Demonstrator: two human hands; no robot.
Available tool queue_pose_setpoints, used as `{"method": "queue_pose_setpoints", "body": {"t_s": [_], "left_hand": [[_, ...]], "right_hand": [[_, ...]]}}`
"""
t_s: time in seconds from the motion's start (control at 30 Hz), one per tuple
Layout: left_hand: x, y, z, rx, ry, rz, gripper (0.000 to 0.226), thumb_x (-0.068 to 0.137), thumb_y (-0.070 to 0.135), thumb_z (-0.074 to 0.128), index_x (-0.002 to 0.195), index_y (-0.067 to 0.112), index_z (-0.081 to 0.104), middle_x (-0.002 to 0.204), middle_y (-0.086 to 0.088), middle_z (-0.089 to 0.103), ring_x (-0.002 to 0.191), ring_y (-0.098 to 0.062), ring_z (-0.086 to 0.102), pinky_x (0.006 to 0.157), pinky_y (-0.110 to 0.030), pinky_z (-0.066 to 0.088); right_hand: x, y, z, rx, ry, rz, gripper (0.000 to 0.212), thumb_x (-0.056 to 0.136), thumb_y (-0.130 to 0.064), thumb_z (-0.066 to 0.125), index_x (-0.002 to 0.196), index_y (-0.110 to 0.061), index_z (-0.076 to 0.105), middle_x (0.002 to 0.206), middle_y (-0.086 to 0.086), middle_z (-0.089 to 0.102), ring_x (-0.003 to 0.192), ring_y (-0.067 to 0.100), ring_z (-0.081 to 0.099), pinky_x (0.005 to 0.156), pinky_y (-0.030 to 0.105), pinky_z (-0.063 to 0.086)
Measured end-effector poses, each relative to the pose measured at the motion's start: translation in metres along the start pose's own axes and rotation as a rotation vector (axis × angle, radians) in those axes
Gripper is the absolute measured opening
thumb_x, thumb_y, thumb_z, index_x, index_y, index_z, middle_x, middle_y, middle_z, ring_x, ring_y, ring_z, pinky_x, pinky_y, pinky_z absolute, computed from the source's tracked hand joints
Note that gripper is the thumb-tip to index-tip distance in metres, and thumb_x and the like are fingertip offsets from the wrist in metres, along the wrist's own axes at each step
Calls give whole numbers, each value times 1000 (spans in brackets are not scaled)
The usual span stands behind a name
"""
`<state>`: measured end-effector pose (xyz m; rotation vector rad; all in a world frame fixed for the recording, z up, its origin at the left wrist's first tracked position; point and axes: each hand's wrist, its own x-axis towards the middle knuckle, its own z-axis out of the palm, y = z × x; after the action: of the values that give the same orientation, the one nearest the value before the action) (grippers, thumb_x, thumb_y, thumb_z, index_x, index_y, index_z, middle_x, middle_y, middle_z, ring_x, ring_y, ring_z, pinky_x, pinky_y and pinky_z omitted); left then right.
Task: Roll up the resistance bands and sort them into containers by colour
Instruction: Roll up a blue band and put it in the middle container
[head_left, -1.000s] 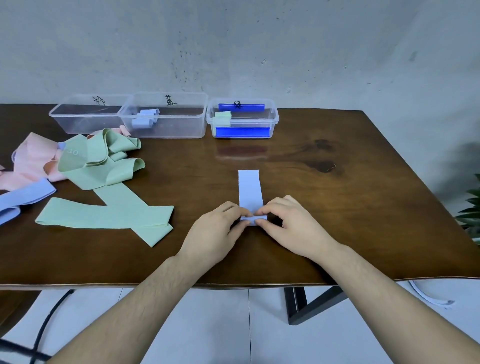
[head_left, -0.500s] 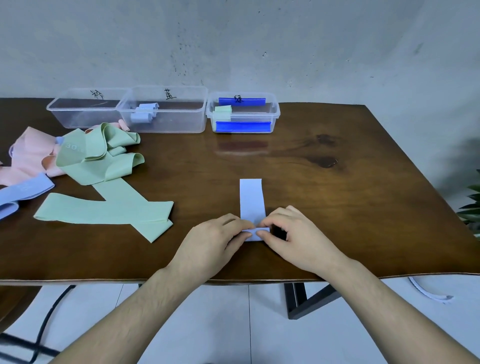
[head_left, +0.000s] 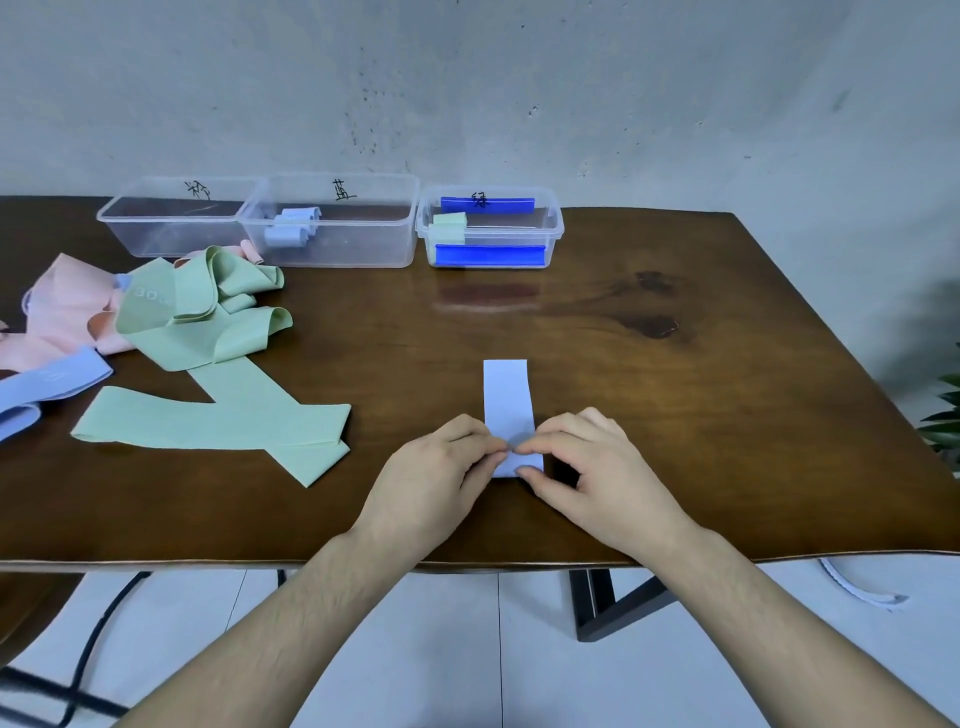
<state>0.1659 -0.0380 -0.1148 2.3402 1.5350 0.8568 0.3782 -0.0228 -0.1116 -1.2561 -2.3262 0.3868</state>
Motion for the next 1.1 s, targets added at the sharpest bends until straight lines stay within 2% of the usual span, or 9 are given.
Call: {"method": "queue_pose_setpoints", "body": {"t_s": [0.1,0.27,0.5,0.63,0.83,1.0,1.1], "left_hand": [[1,-1,0,-18,39,4,17,98,27,60,106,20,72,102,12,63,83,-8,63,67,-30,56],[-2,-3,-3,45,-43,41,25,92,36,65,112,22,72,111,14,57,65,-5,51,60,-26,53],[5,-5,-4,94,-81,50,29,95,38,60,118,22,69,110,13,58,73,-10,61,62,-28,55],[10,-7,-6,97,-116,29,31,97,43,55,120,26,67,112,16,56,76,-8,58,64,-27,53],[10,-9,-4,57,-102,-12,28,94,38,63,119,25,66,116,15,57,68,-5,49,63,-21,49],[17,-11,-6,21,-159,-67,32,97,42,56,124,27,66,118,18,56,86,-6,58,76,-28,52],[22,-12,-8,15,-195,-99,33,98,42,54,126,29,65,121,19,57,93,-5,58,82,-28,51]], "right_hand": [[3,2,0,-25,-35,3,28,92,-45,65,118,-36,68,112,-25,59,104,2,46,94,29,42],[6,5,0,-29,-45,-5,30,92,-43,65,120,-33,69,110,-22,60,101,3,46,94,30,42],[10,5,1,-64,-23,-8,36,91,-47,62,122,-31,69,112,-21,57,105,6,43,94,30,42],[12,5,1,-40,-37,3,28,94,-45,63,120,-36,67,111,-24,58,103,5,45,93,29,42],[18,7,2,-32,-44,29,30,95,-51,57,118,-35,68,108,-22,59,102,4,44,95,33,42],[18,6,2,-51,9,18,32,95,-49,58,121,-34,68,111,-22,58,104,5,44,92,33,42],[17,7,2,-40,19,5,29,94,-42,64,122,-34,65,113,-22,59,103,7,46,91,33,42]]}}
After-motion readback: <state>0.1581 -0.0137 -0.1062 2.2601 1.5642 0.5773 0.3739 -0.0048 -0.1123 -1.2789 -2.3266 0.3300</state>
